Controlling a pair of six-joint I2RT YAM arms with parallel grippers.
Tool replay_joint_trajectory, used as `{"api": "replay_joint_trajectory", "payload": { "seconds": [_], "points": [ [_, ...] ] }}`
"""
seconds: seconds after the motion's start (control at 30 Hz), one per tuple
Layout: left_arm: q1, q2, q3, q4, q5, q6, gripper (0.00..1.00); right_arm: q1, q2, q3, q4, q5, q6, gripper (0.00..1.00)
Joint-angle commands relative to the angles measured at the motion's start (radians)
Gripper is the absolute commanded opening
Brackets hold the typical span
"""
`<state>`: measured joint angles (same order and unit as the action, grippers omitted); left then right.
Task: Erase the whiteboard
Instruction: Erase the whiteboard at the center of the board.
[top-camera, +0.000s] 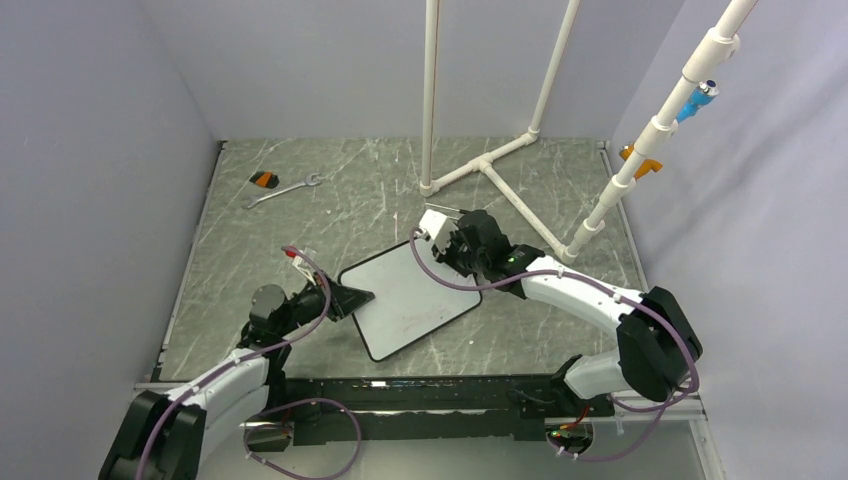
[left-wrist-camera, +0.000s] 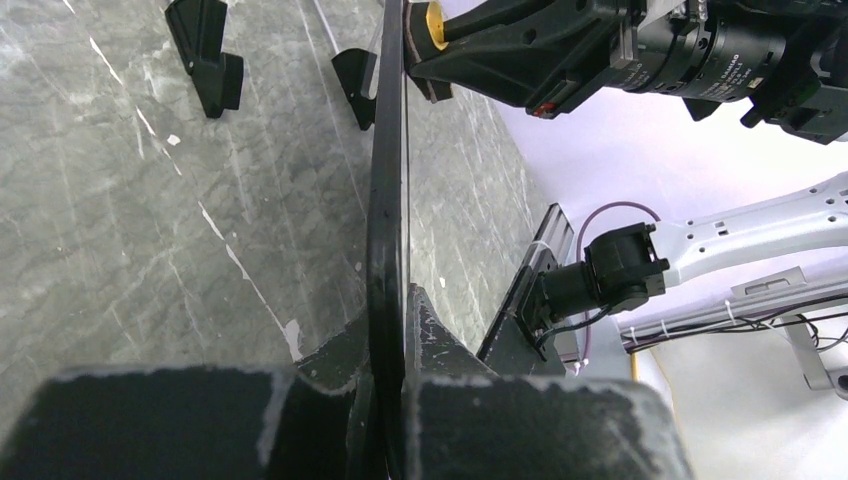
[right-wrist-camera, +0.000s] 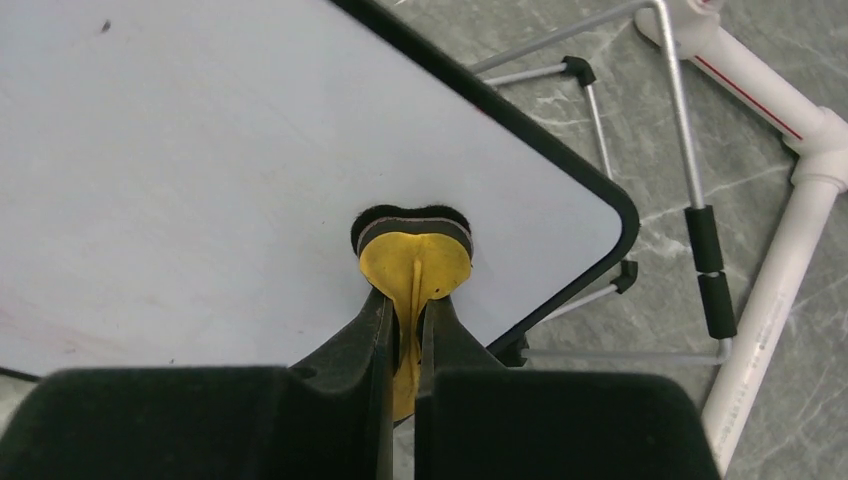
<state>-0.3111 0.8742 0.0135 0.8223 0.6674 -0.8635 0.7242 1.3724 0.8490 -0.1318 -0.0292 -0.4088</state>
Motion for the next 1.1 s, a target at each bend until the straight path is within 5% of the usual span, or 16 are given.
{"api": "replay_joint_trajectory", "payload": {
  "seconds": [0.0,0.27,0.47,0.83,1.07],
  "points": [
    [-0.005,-0.106,0.006,0.035,0.041,0.007,0.00,-0.046,-0.014,0.007,-0.102,-0.085,-0.082,0.00],
    [-0.001,-0.189,0.020,-0.091,0.028,0.056,0.00,-0.117,-0.010,-0.019,-0.254,-0.218,-0.207,0.00],
    [0.003,-0.156,0.013,-0.042,0.040,0.041,0.00,-0.007,0.015,-0.023,-0.307,-0.276,-0.262,0.00],
    [0.004,-0.170,0.019,-0.068,0.044,0.058,0.00,-0.074,-0.038,-0.051,-0.035,0.111,-0.055,0.00],
    [0.004,-0.130,0.019,-0.026,0.059,0.045,0.00,-0.077,-0.015,-0.043,-0.110,-0.008,-0.104,0.00]
  ]
}}
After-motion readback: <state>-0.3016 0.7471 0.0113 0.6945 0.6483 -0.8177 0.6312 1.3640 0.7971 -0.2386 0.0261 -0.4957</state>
